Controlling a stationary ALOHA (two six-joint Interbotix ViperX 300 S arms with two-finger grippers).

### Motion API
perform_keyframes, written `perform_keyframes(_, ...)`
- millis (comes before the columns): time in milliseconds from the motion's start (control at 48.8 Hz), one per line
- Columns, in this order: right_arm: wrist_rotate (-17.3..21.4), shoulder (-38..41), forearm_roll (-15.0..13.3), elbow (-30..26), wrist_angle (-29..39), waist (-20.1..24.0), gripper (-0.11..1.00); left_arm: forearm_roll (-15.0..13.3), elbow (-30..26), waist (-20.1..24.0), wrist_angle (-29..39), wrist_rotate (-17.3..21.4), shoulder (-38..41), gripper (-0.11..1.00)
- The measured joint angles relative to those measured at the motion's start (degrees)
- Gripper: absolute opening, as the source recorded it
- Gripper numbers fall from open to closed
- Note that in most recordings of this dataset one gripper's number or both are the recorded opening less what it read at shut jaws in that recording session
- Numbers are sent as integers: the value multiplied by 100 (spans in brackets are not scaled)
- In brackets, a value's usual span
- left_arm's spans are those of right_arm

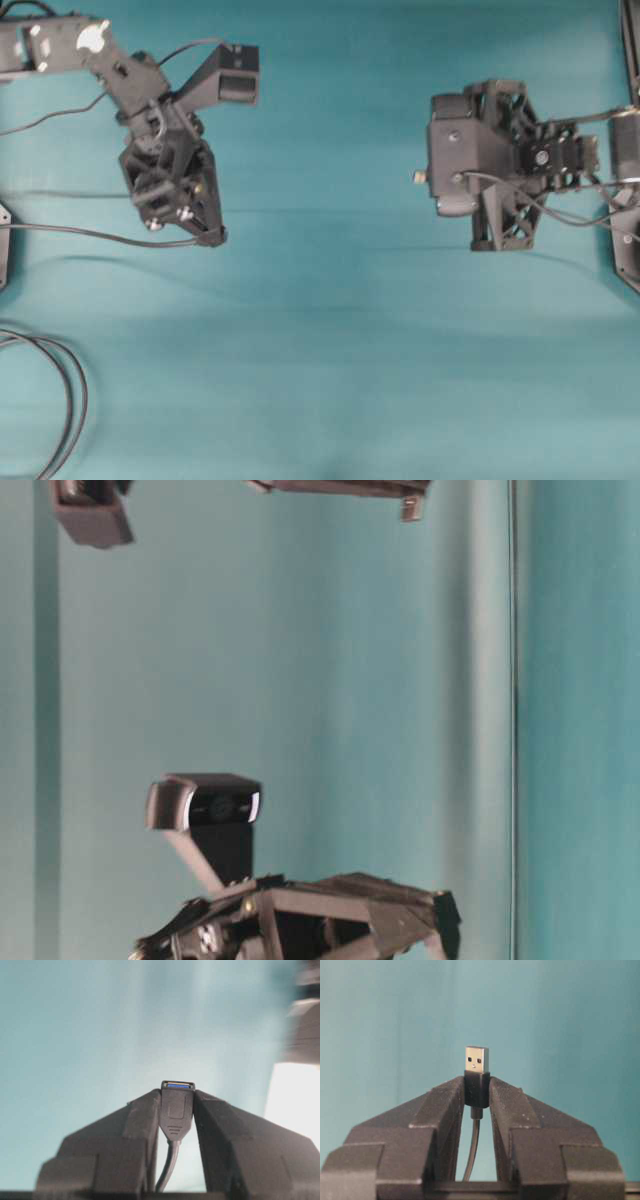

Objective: Insert the USB using both arms.
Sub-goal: 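Lift both cable ends off the table, raising them upward, then bring the right gripper's plug toward the left gripper's socket, aligning them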

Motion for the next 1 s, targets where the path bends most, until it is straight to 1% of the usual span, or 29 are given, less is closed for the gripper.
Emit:
perform_keyframes(61, 0, -26, -202, -9, 79, 18, 18, -387, -44, 97, 158, 149, 158, 9)
perform_keyframes(143, -18, -35, -510, -9, 167, 114, 18, -826, -123, 246, 396, 255, 360, 9)
perform_keyframes(205, -9, -35, -756, 0, 202, 229, 18, -1081, -211, 369, 624, 325, 519, 9)
perform_keyframes(246, -9, -35, -888, 18, 202, 290, 18, -1195, -255, 439, 747, 352, 598, 9)
perform_keyframes(328, -9, -35, -1187, 114, 211, 448, 18, -1362, -369, 571, 1037, 360, 738, 9)
perform_keyframes(574, -18, -26, -1749, 325, 255, 580, 18, -1775, -554, 844, 1907, 360, 1116, 9)
perform_keyframes(656, 0, -35, -2092, 404, 308, 642, 18, -1863, -562, 896, 1986, 360, 1239, 9)
perform_keyframes(779, 18, -9, -2769, 457, 475, 756, 18, -1978, -571, 932, 2039, 360, 1371, 9)
perform_keyframes(840, 53, 26, -3032, 457, 527, 826, 18, -2083, -571, 940, 2065, 360, 1424, 9)
perform_keyframes(942, 193, 62, -3366, 457, 589, 932, 18, -2241, -580, 940, 2127, 360, 1512, 9)
perform_keyframes(1004, 343, 70, -3542, 457, 659, 1028, 18, -2355, -580, 958, 2162, 360, 1556, 9)
